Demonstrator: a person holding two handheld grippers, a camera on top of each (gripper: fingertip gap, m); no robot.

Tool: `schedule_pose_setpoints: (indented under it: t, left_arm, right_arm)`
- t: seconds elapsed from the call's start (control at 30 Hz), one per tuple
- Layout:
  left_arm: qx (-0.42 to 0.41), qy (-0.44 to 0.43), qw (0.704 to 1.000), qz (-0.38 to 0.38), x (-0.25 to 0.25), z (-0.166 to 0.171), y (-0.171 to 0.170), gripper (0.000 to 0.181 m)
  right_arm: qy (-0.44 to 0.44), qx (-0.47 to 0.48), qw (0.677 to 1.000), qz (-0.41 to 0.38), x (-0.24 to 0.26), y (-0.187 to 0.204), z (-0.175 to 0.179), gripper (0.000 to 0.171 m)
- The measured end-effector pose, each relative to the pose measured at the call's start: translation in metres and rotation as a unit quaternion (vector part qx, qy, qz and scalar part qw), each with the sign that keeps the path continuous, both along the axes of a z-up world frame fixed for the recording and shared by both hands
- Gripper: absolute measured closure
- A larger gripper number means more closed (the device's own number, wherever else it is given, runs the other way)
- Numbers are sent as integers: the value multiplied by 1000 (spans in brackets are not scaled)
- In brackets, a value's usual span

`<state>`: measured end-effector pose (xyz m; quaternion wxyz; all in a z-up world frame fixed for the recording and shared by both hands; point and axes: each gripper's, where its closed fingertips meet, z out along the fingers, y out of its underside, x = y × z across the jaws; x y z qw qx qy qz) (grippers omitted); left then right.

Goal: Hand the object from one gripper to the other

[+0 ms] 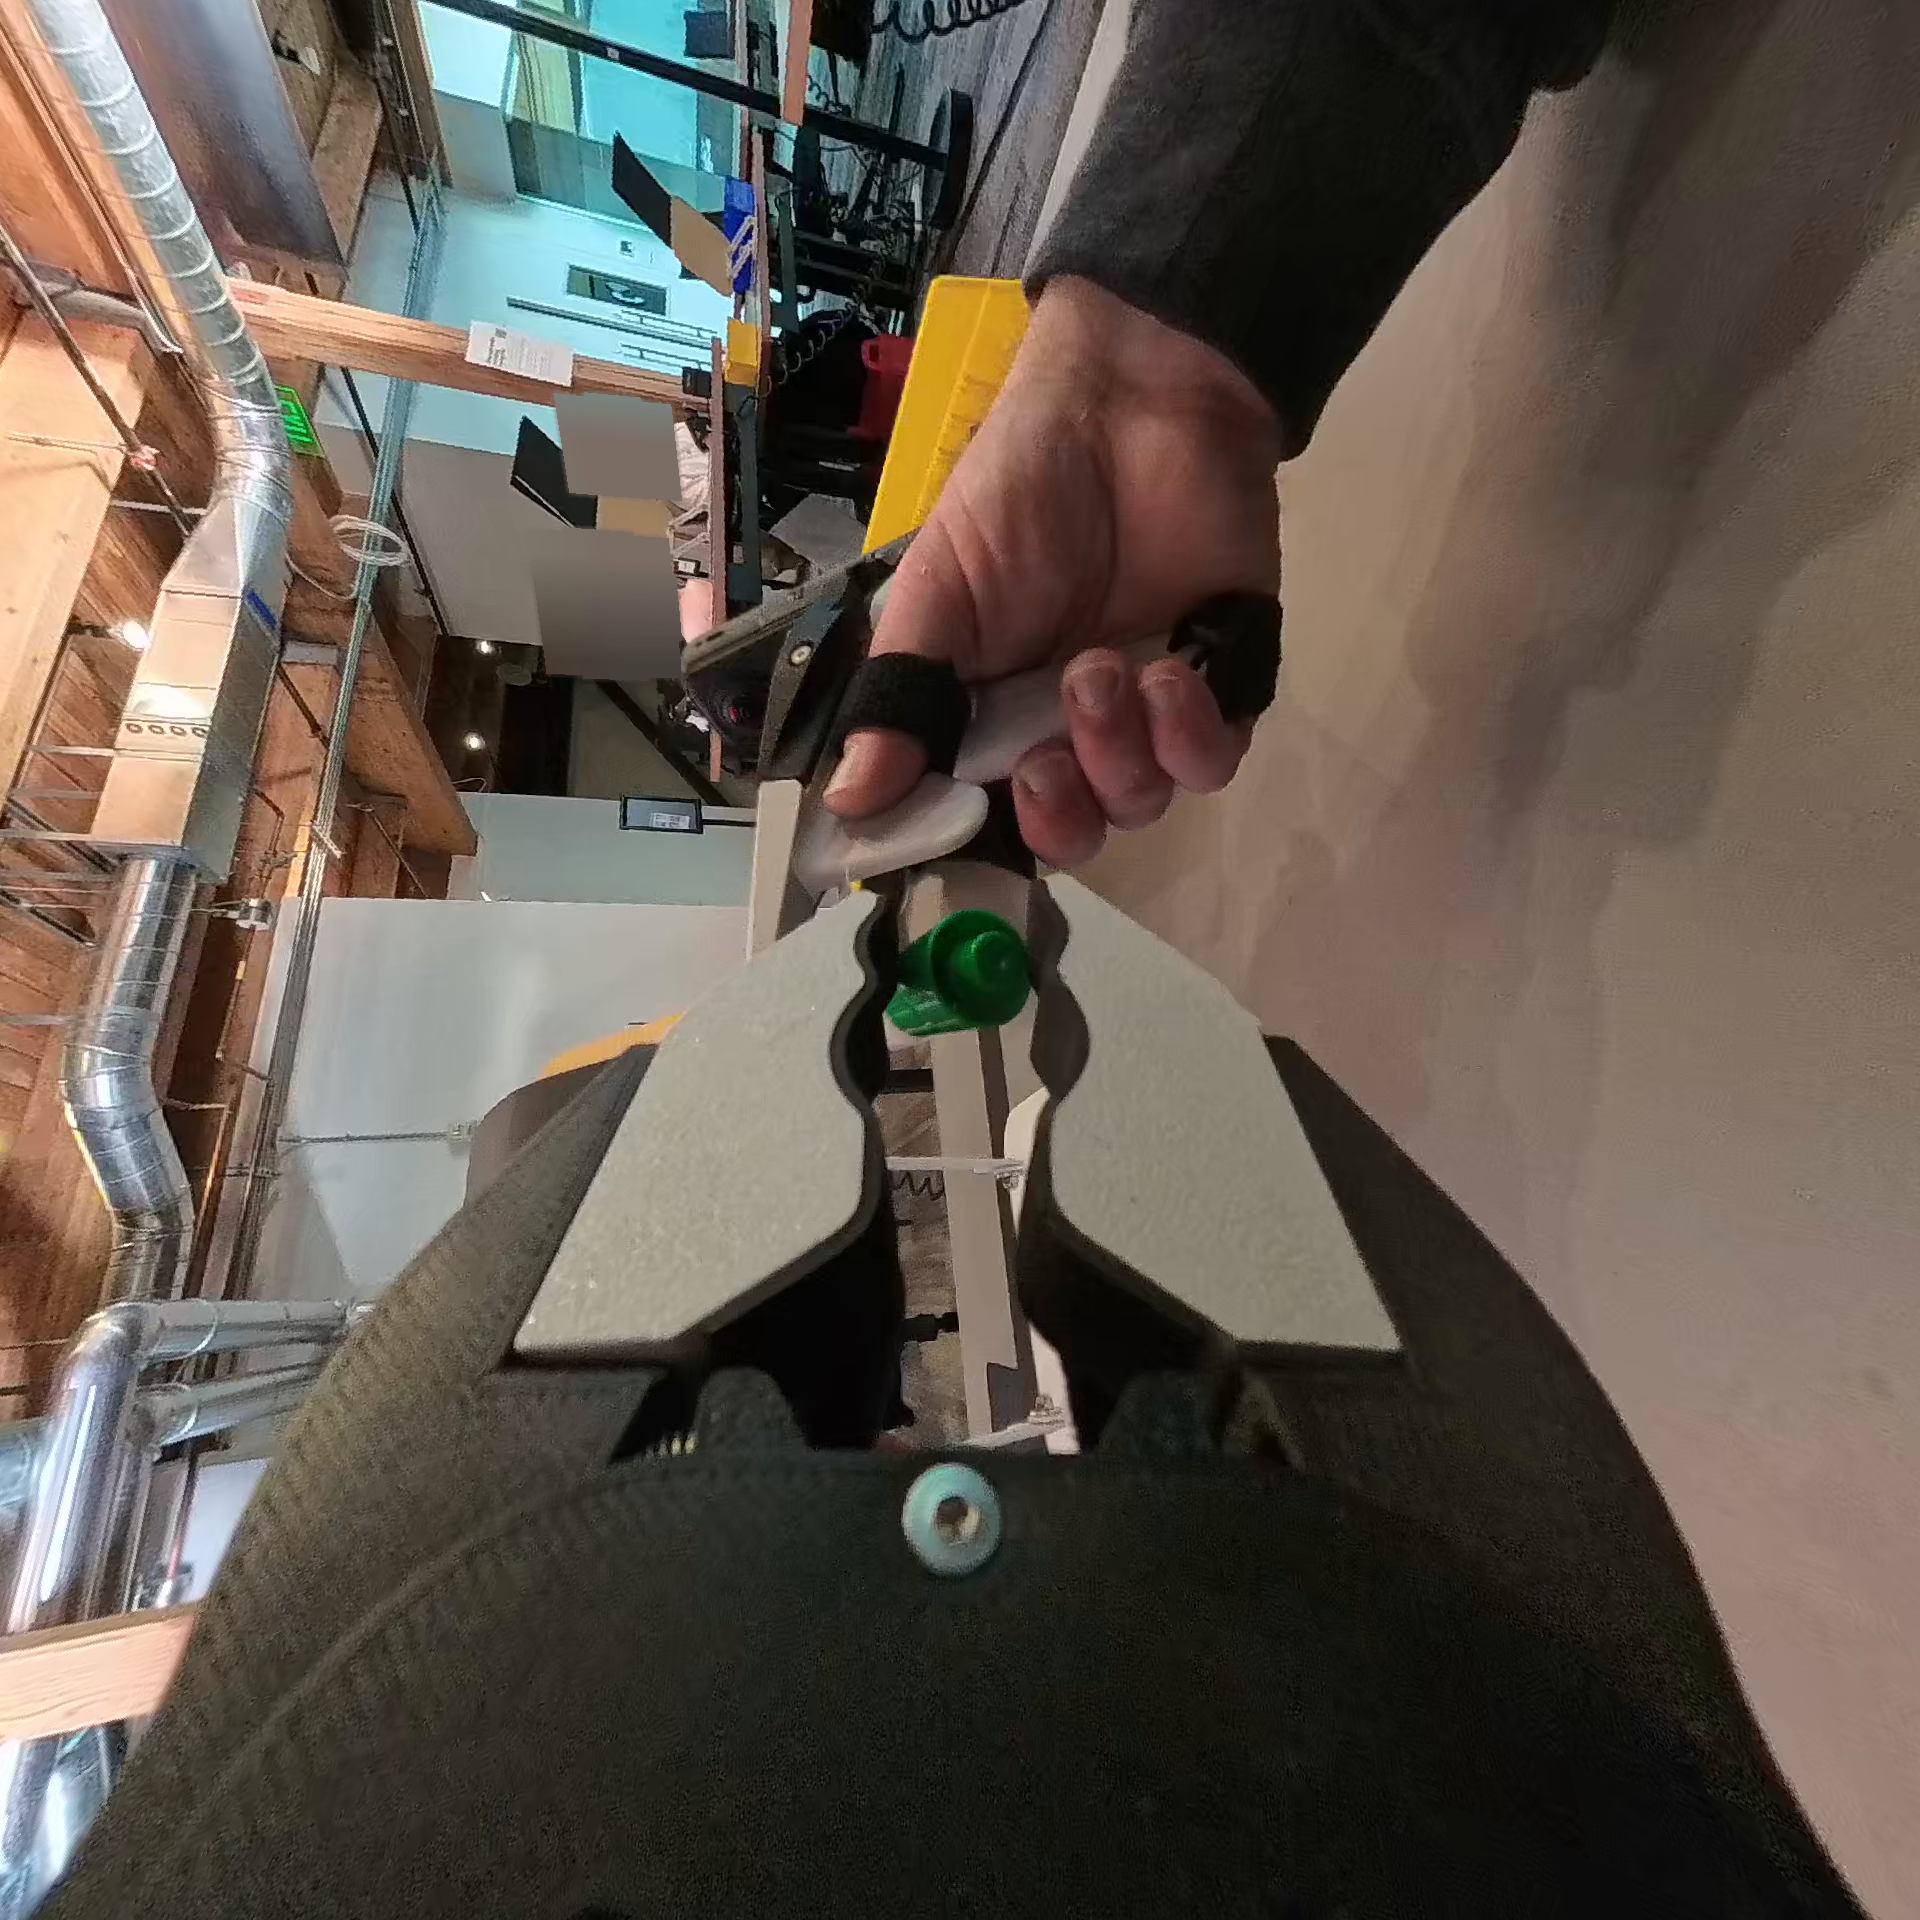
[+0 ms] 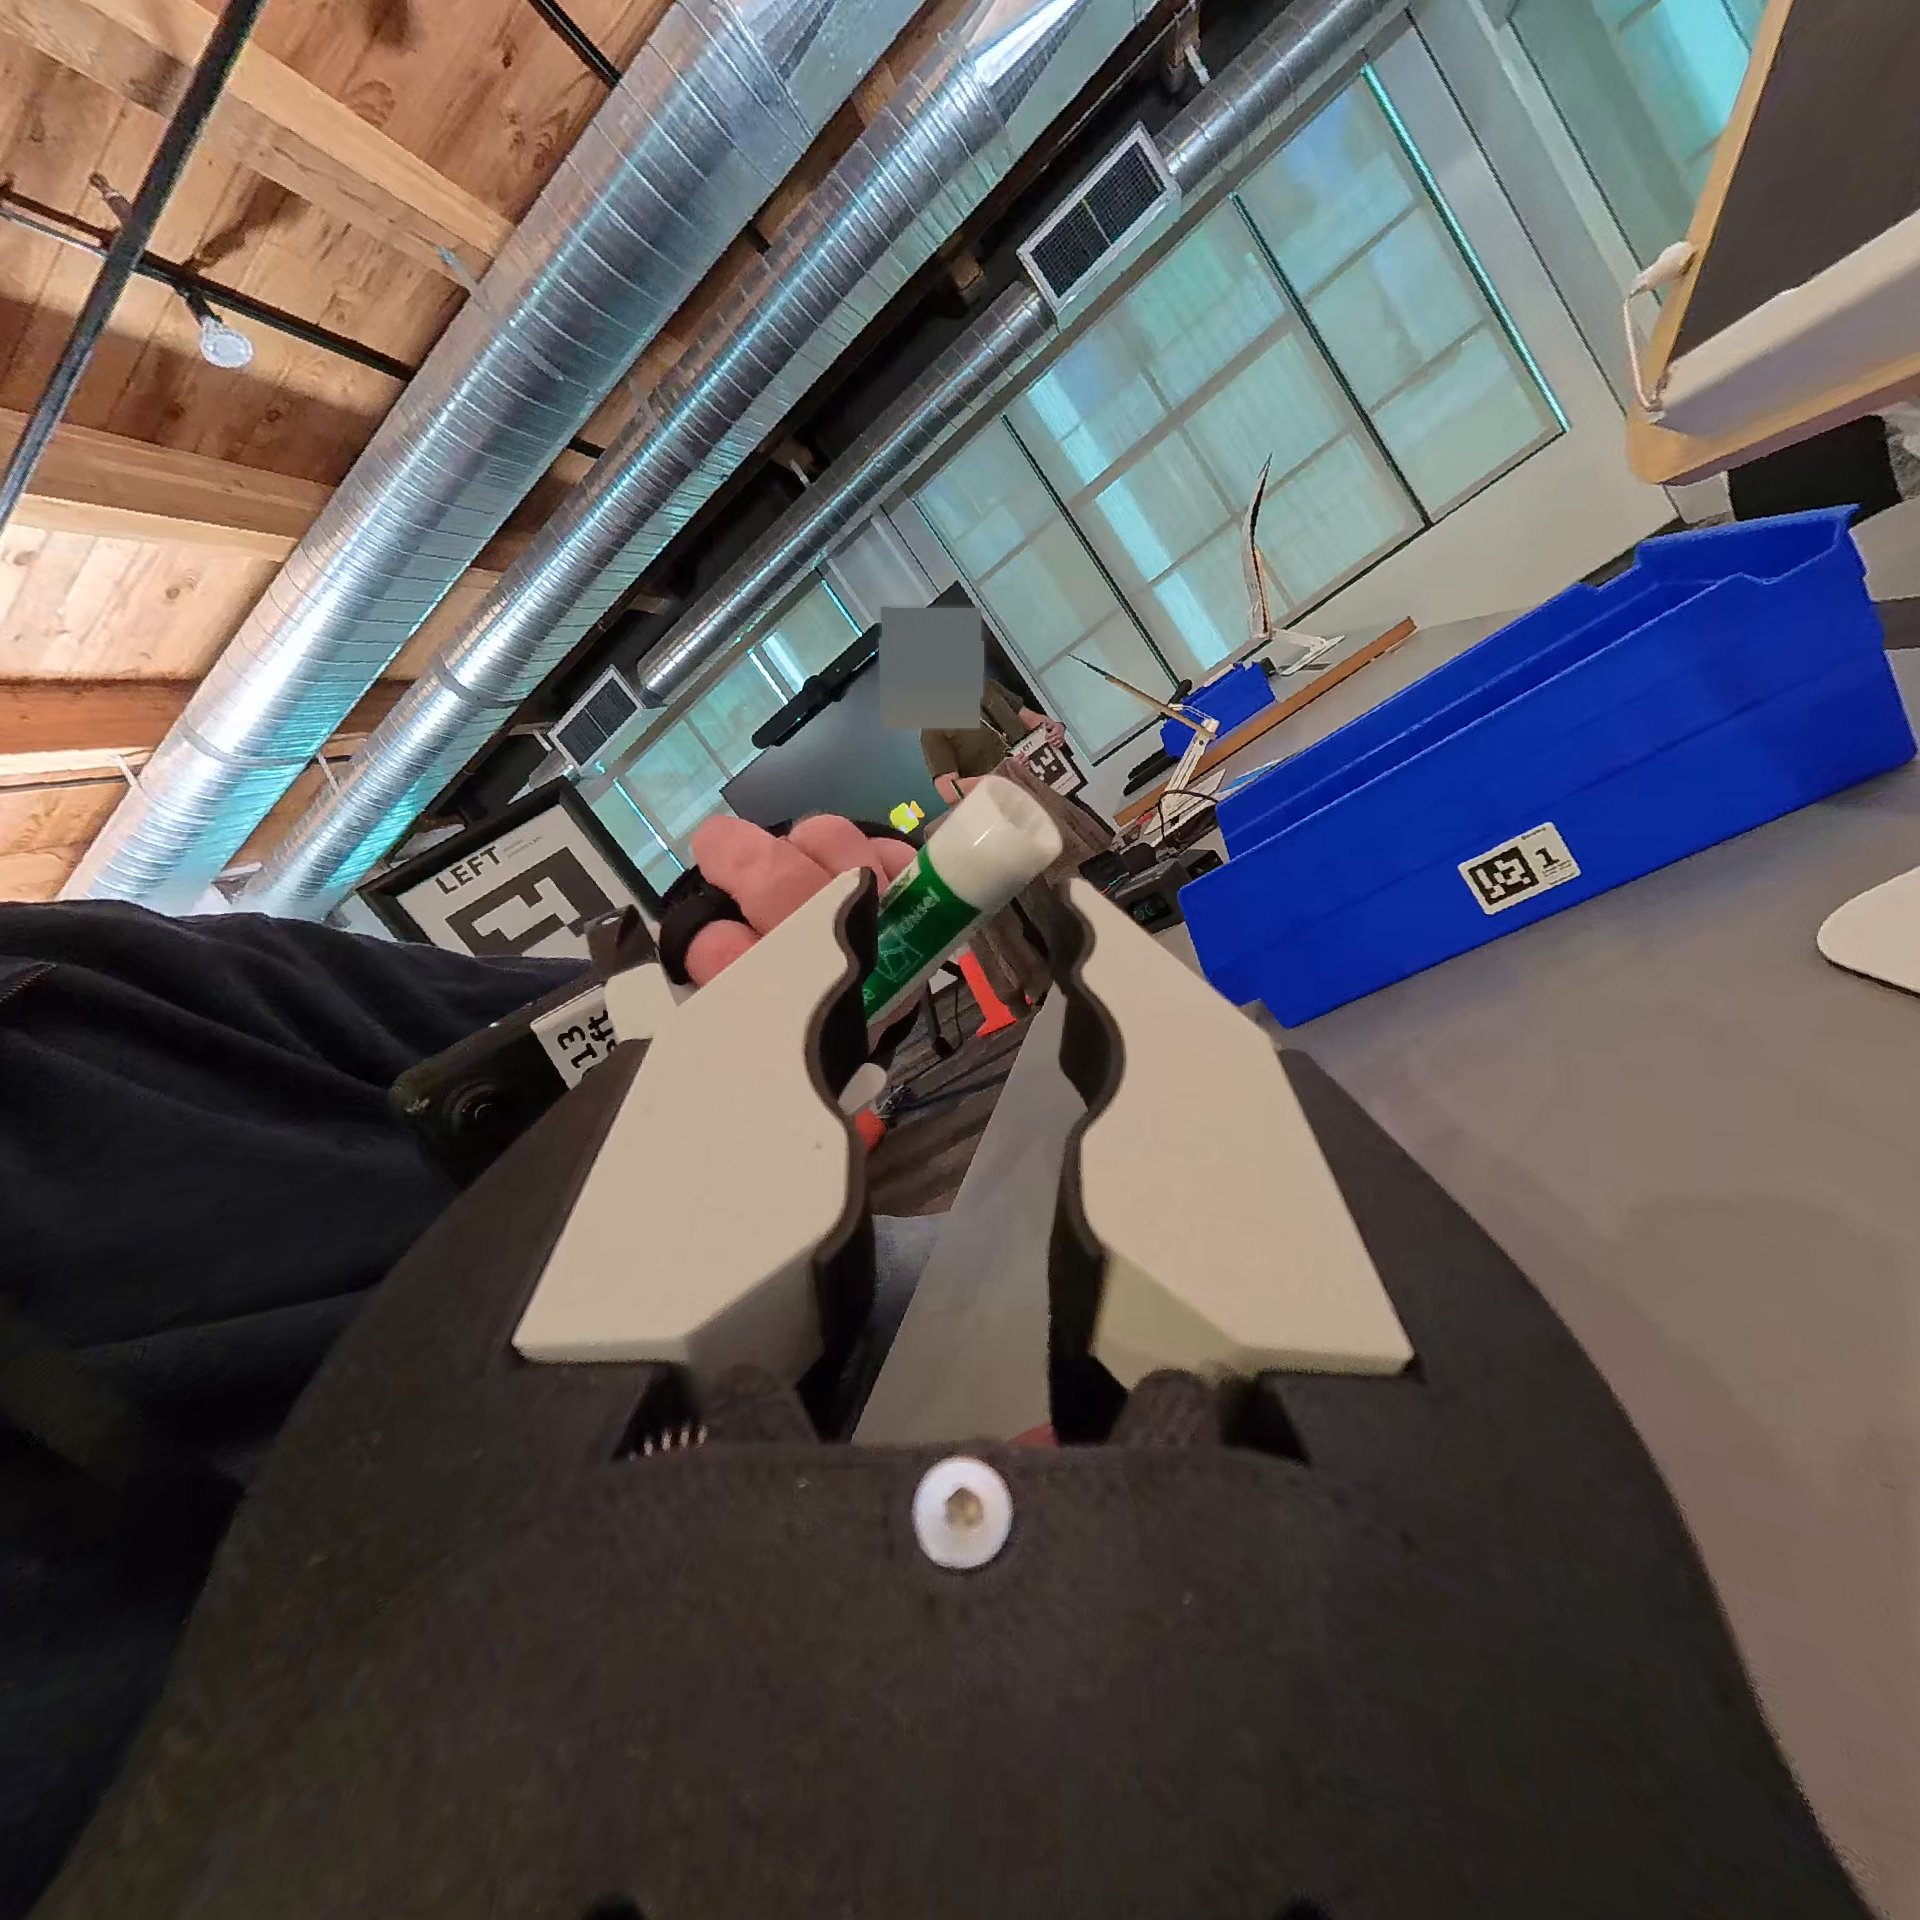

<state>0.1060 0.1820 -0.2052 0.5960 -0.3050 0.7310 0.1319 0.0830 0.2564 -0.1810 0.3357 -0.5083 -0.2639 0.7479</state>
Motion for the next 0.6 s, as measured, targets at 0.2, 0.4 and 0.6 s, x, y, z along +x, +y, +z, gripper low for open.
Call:
schedule_pose_setpoints:
  t: [0.2,0.4,0.6]
  left_arm:
    - [-27,-24,999,0,3,12,-4,160]
    - [-82,-62,995,5,2,26,-5,161]
    - [-181,-113,977,27,-7,43,4,161]
  right_arm:
    - [3,-12,1000,-3,0,4,-3,139]
    - [-16,-8,999,-28,-1,11,-10,128]
    - [-75,106,986,-108,2,20,-15,113]
